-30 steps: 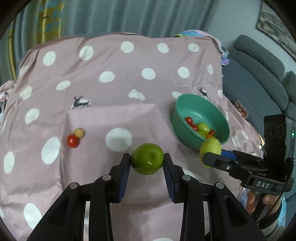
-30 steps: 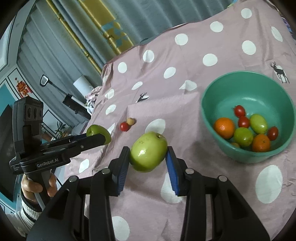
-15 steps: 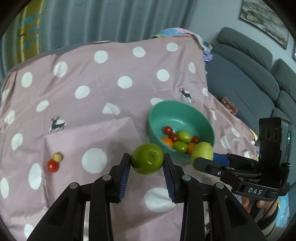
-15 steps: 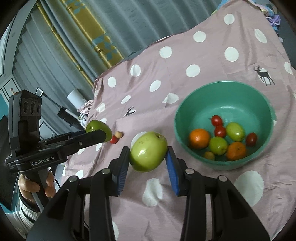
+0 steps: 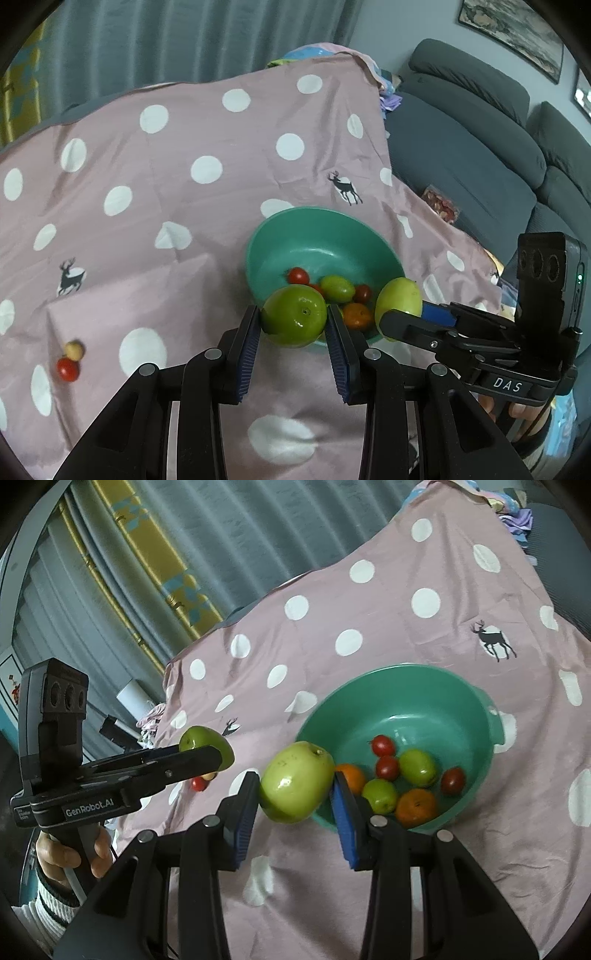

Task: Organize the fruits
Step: 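Carry both green fruits over the green bowl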

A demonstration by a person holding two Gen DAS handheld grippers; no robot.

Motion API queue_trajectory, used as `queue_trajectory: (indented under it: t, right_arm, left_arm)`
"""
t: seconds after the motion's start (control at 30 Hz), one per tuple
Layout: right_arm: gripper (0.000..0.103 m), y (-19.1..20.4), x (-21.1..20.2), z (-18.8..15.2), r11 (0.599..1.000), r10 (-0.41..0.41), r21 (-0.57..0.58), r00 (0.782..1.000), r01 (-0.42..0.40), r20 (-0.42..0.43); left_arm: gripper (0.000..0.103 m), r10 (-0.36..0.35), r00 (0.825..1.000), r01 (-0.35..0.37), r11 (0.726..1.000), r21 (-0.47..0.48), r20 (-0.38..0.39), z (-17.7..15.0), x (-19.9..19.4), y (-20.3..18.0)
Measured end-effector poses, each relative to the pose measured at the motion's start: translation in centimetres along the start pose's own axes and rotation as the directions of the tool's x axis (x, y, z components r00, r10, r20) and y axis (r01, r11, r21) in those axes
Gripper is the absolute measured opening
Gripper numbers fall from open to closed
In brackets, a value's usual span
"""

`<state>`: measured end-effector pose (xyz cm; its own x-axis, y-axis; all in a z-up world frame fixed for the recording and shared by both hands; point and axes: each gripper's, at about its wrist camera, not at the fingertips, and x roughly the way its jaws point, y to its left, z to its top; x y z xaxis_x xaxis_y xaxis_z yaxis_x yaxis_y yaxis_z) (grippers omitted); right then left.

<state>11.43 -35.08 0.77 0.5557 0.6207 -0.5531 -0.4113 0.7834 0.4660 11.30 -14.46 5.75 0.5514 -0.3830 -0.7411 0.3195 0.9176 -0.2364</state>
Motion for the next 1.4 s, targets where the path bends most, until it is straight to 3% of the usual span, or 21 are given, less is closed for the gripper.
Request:
queue_trajectory:
  t: [0.8,1.4]
  right_arm:
    - [0.040,-4.8,1.4,0.5,0.996,-0.070,0.053,0.997,0.071,-0.014]
    - [0.040,-5.4,2.2,0.4,0.992,-0.124,0.026,0.992,0.125,-0.034]
  left_arm:
    - [0.036,-0.009,0.995,0.016,0.998,0.064,-0.103,2.1,7.7,-1.8]
    - [0.036,0.012,0.989,0.005,0.994,0.113,-0.149,1.9,9.9,-2.4]
